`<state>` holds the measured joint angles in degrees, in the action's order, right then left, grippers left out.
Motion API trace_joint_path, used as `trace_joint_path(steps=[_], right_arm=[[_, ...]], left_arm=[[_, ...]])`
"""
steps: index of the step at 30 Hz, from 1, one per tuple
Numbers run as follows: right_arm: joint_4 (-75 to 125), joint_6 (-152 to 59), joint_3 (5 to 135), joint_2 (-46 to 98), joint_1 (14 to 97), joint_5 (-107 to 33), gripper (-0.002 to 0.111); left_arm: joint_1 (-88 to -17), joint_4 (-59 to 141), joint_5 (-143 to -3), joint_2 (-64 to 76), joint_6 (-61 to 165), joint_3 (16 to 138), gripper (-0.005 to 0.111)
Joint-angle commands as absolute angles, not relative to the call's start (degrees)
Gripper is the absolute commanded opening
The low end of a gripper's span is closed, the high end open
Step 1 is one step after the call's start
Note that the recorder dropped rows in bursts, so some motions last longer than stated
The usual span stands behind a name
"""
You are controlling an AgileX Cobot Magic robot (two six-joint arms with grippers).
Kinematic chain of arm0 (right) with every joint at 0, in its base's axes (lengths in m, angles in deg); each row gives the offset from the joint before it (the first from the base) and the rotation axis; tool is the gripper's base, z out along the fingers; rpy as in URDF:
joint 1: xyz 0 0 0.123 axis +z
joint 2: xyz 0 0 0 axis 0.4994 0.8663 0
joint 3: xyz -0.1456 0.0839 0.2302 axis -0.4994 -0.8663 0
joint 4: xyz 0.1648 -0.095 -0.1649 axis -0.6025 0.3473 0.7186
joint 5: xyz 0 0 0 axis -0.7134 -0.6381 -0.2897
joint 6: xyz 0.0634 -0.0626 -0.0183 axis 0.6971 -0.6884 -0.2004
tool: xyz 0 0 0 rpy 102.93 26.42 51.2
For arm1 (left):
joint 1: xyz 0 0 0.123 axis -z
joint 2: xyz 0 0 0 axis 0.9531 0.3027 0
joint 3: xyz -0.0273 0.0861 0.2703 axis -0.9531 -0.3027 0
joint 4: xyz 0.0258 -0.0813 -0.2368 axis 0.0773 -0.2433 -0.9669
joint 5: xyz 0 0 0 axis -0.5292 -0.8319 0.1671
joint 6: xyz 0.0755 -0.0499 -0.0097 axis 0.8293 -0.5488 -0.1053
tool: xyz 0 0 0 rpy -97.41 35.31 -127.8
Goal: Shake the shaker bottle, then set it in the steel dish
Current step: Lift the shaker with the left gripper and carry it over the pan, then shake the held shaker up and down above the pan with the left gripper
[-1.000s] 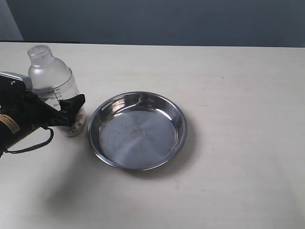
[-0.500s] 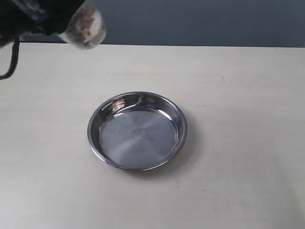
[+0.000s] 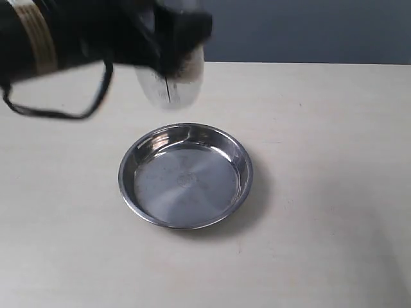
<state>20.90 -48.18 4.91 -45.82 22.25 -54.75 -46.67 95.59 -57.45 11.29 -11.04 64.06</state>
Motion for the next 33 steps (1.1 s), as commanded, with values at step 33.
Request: trace_joint_path(steps=[33], right_arm=[[20.85,-48.28,4.85,-46.09,22.05,-54.03,-0.001]], left_arm=[[-42.58,99.13,-60.10,5.81,-19.66,63.00,0.000]])
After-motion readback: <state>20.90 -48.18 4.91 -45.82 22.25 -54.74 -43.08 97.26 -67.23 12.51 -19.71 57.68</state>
